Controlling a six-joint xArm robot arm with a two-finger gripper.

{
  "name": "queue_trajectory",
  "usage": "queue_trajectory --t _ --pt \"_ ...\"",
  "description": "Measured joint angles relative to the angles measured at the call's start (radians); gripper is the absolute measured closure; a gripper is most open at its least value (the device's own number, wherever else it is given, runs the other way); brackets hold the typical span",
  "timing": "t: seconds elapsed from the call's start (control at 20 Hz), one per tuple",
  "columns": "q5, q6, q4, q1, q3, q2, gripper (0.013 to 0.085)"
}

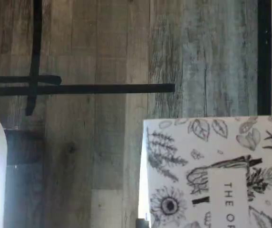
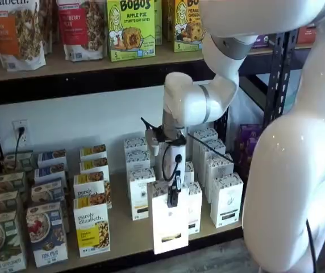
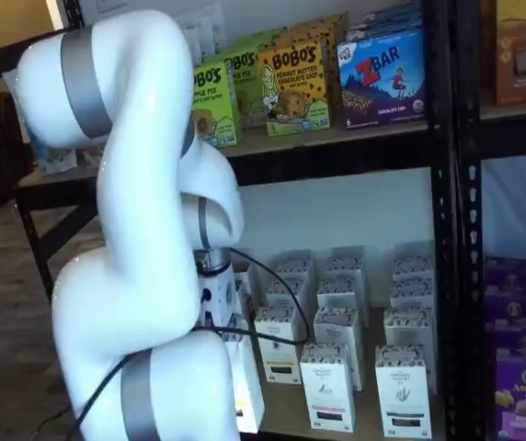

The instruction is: Pick up the white box with a yellow strip in the middle, on the bottom shelf, the fourth box from the left

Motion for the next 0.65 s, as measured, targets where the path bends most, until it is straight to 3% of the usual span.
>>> queue_trajectory --t 0.65 --pt "0.090 -0.021 0.006 -0.026 0.015 -0.108 0.0450"
